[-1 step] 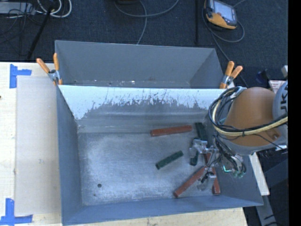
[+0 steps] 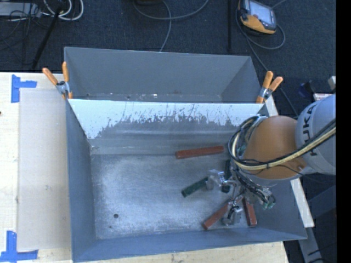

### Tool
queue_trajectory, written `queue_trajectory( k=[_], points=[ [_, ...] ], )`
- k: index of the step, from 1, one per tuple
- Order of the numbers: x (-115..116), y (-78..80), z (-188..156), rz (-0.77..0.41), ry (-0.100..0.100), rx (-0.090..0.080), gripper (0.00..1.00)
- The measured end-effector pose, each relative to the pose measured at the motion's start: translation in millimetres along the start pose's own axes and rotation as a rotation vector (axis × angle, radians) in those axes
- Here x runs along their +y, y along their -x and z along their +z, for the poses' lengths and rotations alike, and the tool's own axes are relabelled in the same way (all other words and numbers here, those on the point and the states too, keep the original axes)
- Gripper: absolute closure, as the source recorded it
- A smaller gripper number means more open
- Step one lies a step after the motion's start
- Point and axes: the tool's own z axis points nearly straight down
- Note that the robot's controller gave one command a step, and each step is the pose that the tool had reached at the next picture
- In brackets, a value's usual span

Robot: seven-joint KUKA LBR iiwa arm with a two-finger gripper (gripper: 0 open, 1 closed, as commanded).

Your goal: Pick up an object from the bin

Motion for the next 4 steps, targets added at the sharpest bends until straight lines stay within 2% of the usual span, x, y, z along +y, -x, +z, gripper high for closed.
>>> queue_trajectory(
  k=[1, 2, 4],
  points=[
    [6.2, -25.8, -1.8, 0.076, -0.005, -0.01, 0.0],
    [22.1, -18.9, -1.8, -0.033, -0.005, -0.01, 0.0],
    [21.9, -15.0, -2.6, -0.035, -0.001, -0.002, 0.0]
  ],
)
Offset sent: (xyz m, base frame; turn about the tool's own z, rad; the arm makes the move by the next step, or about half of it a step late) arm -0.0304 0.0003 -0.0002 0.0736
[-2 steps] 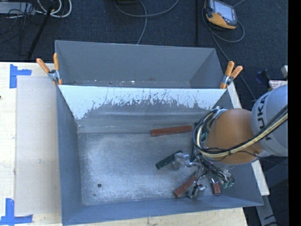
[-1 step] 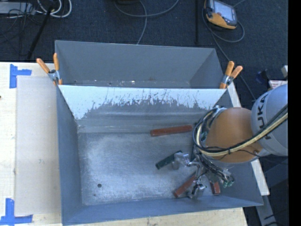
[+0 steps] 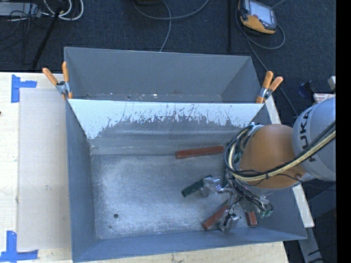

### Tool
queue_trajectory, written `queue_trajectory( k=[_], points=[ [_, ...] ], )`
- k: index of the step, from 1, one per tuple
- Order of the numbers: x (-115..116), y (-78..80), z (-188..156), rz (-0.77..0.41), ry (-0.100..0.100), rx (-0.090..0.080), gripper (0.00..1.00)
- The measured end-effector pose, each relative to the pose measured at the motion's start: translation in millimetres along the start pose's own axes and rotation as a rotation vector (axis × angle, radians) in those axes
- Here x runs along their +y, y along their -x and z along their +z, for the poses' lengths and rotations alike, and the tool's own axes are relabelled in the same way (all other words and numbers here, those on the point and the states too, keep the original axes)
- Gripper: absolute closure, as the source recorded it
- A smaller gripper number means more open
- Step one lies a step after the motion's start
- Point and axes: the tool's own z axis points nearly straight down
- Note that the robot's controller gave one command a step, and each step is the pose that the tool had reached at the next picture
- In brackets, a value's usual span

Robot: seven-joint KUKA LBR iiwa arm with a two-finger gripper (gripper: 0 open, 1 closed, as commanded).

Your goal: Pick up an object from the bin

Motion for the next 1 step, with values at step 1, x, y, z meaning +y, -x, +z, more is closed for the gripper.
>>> queue_trajectory(
  k=[1],
  points=[
    [1.2, -1.1, 0.8, -0.002, 0.003, 0.005, 1.0]
  ],
)
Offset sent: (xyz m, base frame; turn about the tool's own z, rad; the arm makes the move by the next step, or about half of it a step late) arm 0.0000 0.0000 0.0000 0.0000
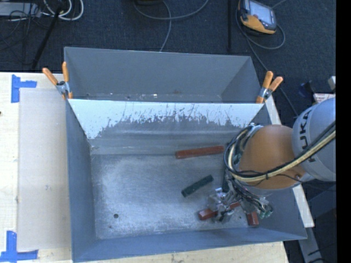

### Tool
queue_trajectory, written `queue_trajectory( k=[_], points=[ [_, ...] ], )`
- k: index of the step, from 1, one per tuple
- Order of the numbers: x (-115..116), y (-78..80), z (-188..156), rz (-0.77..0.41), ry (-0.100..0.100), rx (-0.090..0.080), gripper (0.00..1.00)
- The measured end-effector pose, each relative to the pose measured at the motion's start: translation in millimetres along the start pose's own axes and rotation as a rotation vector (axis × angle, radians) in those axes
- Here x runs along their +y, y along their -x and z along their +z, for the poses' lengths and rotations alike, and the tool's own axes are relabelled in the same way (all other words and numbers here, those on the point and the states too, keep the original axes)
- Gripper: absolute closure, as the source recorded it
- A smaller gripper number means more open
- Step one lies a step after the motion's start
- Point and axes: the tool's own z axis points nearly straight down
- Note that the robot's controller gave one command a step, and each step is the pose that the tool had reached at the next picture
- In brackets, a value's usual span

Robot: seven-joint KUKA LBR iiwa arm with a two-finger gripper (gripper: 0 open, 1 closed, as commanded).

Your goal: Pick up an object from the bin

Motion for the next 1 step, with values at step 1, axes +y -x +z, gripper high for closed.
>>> queue_trajectory(
  k=[1],
  points=[
    [0.9, 0.7, -15.8, -0.004, -0.001, -0.001, 1.0]
  ],
)
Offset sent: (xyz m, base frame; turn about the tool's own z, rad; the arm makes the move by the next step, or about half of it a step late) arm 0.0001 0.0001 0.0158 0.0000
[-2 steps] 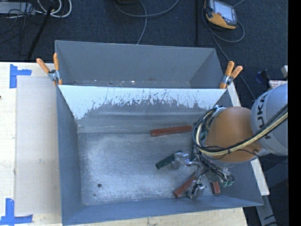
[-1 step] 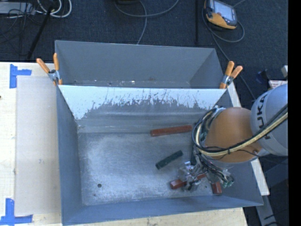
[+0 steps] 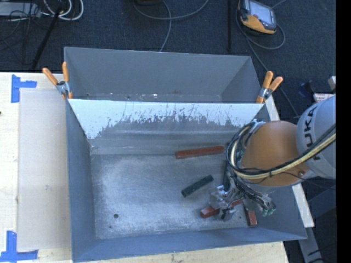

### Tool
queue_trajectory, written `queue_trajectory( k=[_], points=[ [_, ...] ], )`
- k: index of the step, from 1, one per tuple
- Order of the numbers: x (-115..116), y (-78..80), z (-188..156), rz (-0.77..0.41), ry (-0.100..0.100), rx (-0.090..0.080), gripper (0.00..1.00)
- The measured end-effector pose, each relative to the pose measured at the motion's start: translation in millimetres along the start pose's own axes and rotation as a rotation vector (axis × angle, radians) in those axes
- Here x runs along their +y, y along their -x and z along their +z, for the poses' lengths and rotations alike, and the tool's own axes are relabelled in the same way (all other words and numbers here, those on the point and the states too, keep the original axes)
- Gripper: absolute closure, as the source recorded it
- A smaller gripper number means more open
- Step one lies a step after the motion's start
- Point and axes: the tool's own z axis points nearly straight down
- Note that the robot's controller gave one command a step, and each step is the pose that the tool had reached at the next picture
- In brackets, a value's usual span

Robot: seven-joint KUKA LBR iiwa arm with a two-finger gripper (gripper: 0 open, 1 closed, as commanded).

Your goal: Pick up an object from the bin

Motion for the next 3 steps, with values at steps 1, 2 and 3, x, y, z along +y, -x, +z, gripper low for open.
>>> queue_trajectory(
  k=[1, 2, 3],
  points=[
    [0.2, 1.1, -41.0, 0.001, -0.001, -0.002, 1.0],
    [0.1, 2.6, -83.4, 0.002, -0.002, -0.003, 1.0],
    [0.6, 3.5, -93.4, 0.004, 0.0, -0.001, 1.0]
  ],
)
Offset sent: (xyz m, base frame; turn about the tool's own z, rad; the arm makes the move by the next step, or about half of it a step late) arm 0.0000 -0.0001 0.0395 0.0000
